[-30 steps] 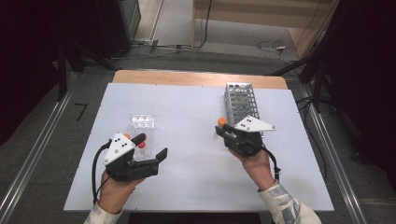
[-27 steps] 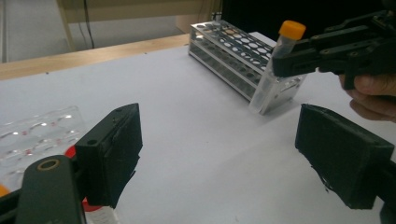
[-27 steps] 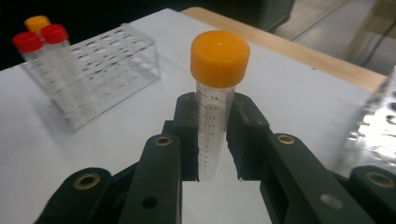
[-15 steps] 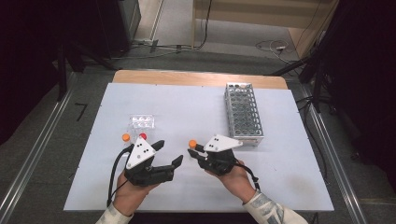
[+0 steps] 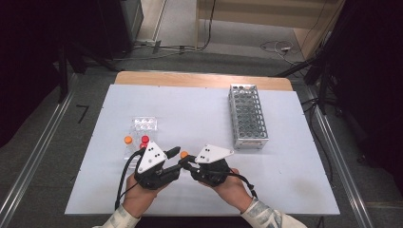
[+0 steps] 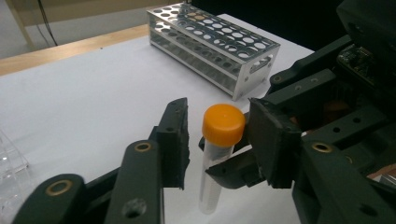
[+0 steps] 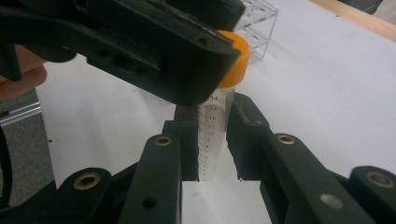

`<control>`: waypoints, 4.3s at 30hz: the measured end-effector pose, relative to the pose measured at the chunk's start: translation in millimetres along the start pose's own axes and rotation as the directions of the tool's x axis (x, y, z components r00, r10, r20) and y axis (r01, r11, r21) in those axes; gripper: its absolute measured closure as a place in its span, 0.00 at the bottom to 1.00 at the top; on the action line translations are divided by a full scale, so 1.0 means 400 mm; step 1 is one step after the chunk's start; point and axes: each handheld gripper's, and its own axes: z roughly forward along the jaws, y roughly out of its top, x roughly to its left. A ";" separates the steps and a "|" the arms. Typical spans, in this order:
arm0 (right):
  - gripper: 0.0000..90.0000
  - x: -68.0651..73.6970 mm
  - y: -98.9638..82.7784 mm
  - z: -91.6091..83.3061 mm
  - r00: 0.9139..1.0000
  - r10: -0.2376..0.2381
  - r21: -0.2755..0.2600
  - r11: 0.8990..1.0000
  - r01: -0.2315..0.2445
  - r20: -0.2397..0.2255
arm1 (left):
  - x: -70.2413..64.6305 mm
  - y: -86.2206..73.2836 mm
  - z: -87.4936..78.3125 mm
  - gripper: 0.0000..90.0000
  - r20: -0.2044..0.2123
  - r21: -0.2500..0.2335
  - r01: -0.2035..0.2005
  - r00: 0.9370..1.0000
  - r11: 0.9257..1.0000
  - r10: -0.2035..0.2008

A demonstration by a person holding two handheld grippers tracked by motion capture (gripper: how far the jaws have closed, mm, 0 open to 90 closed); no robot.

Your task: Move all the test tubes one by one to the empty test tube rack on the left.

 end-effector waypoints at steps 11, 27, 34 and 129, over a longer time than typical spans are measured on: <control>0.80 0.004 0.002 -0.001 1.000 -0.001 -0.007 1.000 0.001 -0.009 | -0.005 -0.001 0.000 0.78 -0.004 0.010 -0.025 1.000 1.000 0.025; 0.31 -0.045 -0.015 -0.041 1.000 0.026 0.015 1.000 -0.026 0.011 | 0.060 0.011 -0.115 0.78 -0.031 -0.020 0.050 0.998 0.999 -0.051; 0.28 -0.065 -0.025 -0.057 0.998 0.043 0.018 0.999 -0.043 0.043 | 0.107 0.016 -0.204 0.78 -0.117 -0.051 0.079 0.989 0.996 -0.085; 0.28 -0.227 -0.140 -0.242 0.928 0.244 -0.081 0.970 -0.230 0.283 | 0.236 -0.102 -0.232 0.19 -0.361 -0.128 0.236 0.894 0.963 -0.267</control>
